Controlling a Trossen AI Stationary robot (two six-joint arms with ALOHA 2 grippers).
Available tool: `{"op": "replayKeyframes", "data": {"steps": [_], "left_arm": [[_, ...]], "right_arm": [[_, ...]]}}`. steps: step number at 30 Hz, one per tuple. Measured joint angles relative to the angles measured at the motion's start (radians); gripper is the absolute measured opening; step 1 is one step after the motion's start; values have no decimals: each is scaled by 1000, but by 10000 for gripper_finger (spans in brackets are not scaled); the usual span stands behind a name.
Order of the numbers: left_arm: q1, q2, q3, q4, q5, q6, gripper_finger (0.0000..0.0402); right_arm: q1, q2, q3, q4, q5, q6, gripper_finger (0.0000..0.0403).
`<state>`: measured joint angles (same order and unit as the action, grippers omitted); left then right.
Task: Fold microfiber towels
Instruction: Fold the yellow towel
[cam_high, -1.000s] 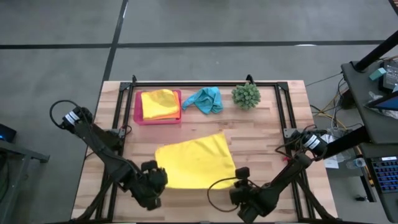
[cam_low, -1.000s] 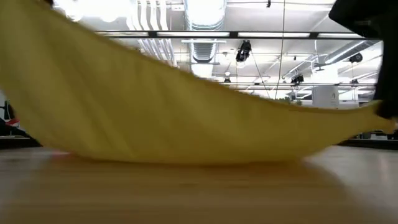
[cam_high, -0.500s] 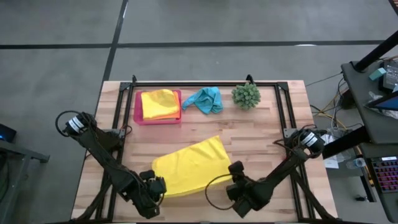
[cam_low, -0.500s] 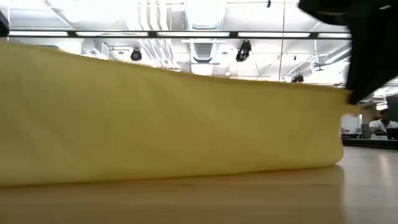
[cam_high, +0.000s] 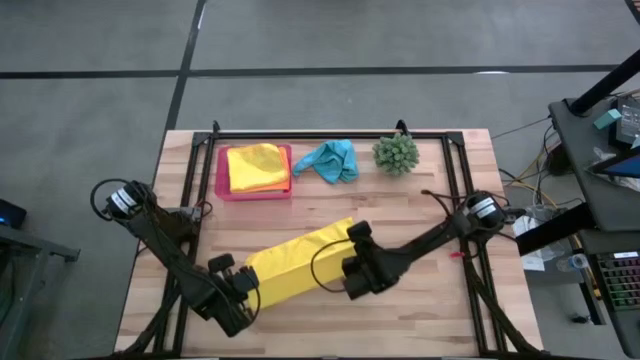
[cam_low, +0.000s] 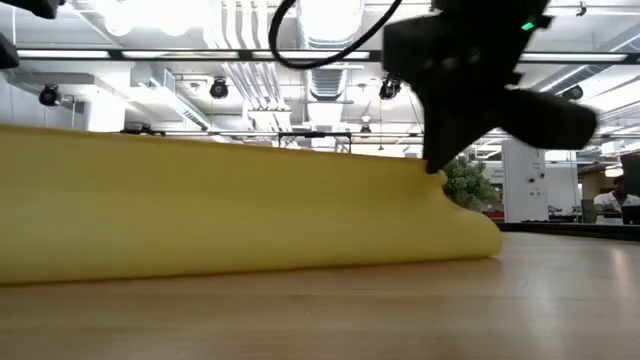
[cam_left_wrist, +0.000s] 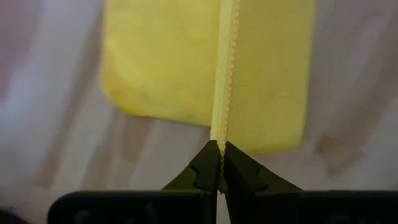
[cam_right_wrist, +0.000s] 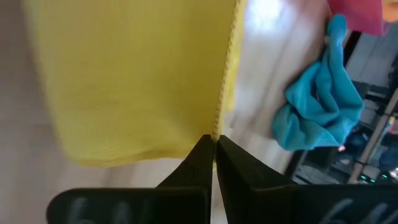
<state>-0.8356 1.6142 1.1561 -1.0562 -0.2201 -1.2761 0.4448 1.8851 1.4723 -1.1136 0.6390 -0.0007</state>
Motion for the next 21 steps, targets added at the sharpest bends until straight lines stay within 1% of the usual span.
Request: {"op": "replayKeyframes", "data": {"steps": [6, 13, 17, 21], "left_arm": [[27, 0, 0, -61, -76, 4, 0], [92, 1, -20, -100, -108, 57, 0], [132, 1, -64, -103, -109, 61, 0], [149, 1, -103, -101, -102, 62, 0]], "right_arm": [[-86, 0, -1, -4, 16, -70, 8], [-157, 0, -2, 2, 16, -127, 8], [-184, 0, -3, 30, 16, -162, 8], [-202, 0, -3, 60, 11, -205, 8]]}}
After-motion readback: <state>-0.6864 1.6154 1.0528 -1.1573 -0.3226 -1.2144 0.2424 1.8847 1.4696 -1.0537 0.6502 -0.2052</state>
